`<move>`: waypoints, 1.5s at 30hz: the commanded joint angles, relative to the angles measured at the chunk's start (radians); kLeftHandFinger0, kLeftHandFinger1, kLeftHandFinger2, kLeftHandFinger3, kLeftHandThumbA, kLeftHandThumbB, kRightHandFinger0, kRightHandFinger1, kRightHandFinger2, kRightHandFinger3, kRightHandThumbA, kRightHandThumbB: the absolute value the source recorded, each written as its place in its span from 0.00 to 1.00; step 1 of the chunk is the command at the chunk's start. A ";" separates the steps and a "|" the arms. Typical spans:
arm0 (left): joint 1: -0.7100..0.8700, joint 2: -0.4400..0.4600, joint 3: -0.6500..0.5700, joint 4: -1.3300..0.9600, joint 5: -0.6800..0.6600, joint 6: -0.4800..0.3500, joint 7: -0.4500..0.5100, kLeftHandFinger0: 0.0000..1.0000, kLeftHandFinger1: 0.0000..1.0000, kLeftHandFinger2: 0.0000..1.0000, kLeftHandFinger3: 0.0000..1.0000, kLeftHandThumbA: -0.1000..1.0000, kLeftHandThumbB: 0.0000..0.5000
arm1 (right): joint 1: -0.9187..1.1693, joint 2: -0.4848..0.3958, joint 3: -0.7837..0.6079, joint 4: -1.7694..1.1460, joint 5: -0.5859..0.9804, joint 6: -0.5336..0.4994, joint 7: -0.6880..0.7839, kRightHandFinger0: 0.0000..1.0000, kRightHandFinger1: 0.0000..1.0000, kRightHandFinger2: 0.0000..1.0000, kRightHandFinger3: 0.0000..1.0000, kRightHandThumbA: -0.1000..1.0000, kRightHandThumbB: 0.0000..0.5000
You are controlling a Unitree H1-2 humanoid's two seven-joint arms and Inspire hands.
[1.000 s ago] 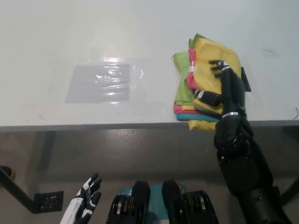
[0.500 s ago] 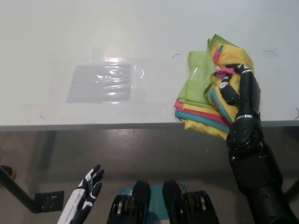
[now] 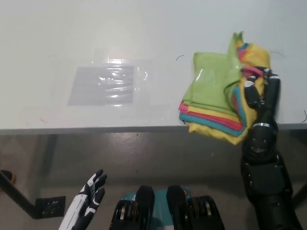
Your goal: A stack of folded microfibre clothes with a single fold is kept infront of the robot. the robot uses its right hand to grab one end of the clothes and pulla it away from the other end to unfold
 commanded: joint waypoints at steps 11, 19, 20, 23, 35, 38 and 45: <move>0.019 0.017 0.006 -0.012 0.040 -0.044 0.014 1.00 1.00 1.00 1.00 0.90 0.53 | 0.023 -0.027 -0.299 -0.007 0.473 -0.306 0.134 1.00 1.00 1.00 1.00 0.91 0.18; 0.019 0.013 0.007 -0.007 0.047 -0.048 0.017 1.00 1.00 1.00 1.00 0.88 0.49 | 0.124 -0.065 -0.152 -0.166 0.207 -0.347 0.047 1.00 1.00 1.00 1.00 1.00 0.44; 0.019 0.013 0.007 -0.008 0.048 -0.046 0.017 1.00 1.00 1.00 1.00 0.87 0.49 | 0.132 -0.070 -0.139 -0.180 0.197 -0.347 0.039 1.00 1.00 1.00 1.00 1.00 0.42; 0.017 0.011 0.009 -0.005 0.049 -0.051 0.019 1.00 1.00 1.00 1.00 0.86 0.50 | 0.156 -0.082 -0.097 -0.246 0.142 -0.347 0.012 1.00 1.00 1.00 1.00 0.99 0.51; 0.010 0.015 0.011 -0.011 0.050 -0.034 0.012 1.00 1.00 1.00 1.00 0.90 0.56 | 0.294 -0.027 0.062 -0.895 -0.180 -0.048 0.081 1.00 1.00 1.00 1.00 1.00 0.60; 0.010 0.017 0.010 -0.019 0.052 -0.031 0.009 1.00 1.00 1.00 1.00 0.90 0.55 | 0.355 -0.014 0.147 -1.064 -0.127 -0.039 0.194 1.00 1.00 1.00 1.00 1.00 0.57; 0.013 0.010 0.002 -0.013 0.052 -0.035 0.009 1.00 1.00 1.00 1.00 0.92 0.55 | 0.575 -0.042 0.390 -1.124 -0.050 -0.114 0.345 1.00 1.00 1.00 1.00 1.00 0.55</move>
